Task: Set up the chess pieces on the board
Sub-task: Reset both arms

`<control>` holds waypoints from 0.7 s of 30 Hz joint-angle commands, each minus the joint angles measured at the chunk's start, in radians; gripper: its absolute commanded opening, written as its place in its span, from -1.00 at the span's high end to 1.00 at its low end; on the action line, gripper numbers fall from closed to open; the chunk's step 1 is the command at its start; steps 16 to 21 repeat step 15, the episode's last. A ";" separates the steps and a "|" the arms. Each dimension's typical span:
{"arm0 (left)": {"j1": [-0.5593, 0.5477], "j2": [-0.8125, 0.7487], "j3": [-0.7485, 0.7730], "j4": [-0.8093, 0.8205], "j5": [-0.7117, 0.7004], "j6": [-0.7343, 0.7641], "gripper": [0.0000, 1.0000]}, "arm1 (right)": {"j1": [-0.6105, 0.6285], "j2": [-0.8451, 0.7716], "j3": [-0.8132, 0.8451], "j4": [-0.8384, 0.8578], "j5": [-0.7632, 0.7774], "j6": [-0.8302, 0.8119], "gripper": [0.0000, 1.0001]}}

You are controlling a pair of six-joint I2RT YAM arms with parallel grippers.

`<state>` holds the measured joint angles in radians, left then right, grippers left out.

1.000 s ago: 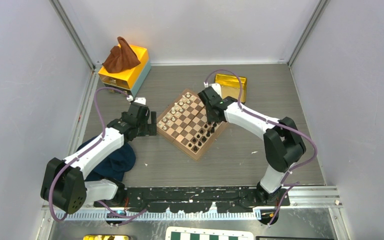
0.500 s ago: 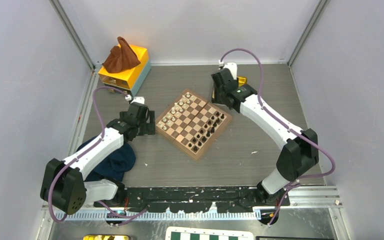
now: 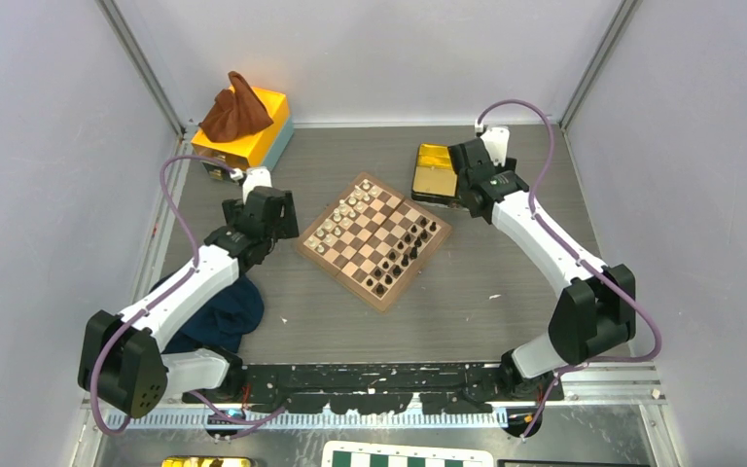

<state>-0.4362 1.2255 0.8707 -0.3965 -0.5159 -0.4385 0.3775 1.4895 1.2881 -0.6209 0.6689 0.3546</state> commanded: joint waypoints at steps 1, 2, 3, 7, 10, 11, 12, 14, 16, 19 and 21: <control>0.005 -0.035 -0.043 0.190 -0.138 0.015 -0.99 | -0.001 -0.080 -0.052 0.094 0.123 0.006 -0.37; 0.006 -0.032 -0.061 0.222 -0.160 0.036 -1.00 | -0.002 -0.098 -0.074 0.111 0.141 0.006 -0.41; 0.008 -0.025 -0.077 0.258 -0.172 0.048 -0.99 | -0.004 -0.113 -0.099 0.133 0.155 0.004 -0.44; 0.028 0.011 -0.102 0.286 -0.167 0.066 -1.00 | -0.012 -0.145 -0.163 0.188 0.176 0.005 -0.48; 0.036 0.008 -0.118 0.296 -0.156 0.070 -0.99 | -0.015 -0.145 -0.182 0.206 0.172 0.006 -0.48; 0.038 0.003 -0.124 0.302 -0.151 0.070 -0.99 | -0.020 -0.144 -0.185 0.208 0.160 0.011 -0.49; 0.041 -0.001 -0.126 0.306 -0.147 0.072 -1.00 | -0.024 -0.145 -0.188 0.209 0.149 0.018 -0.49; 0.046 -0.006 -0.126 0.307 -0.147 0.076 -1.00 | -0.025 -0.152 -0.200 0.222 0.146 0.021 -0.58; 0.048 -0.009 -0.124 0.306 -0.147 0.078 -1.00 | -0.025 -0.156 -0.205 0.229 0.153 0.024 -0.68; 0.048 -0.009 -0.124 0.306 -0.147 0.078 -1.00 | -0.025 -0.156 -0.205 0.229 0.153 0.024 -0.68; 0.048 -0.009 -0.124 0.306 -0.147 0.078 -1.00 | -0.025 -0.156 -0.205 0.229 0.153 0.024 -0.68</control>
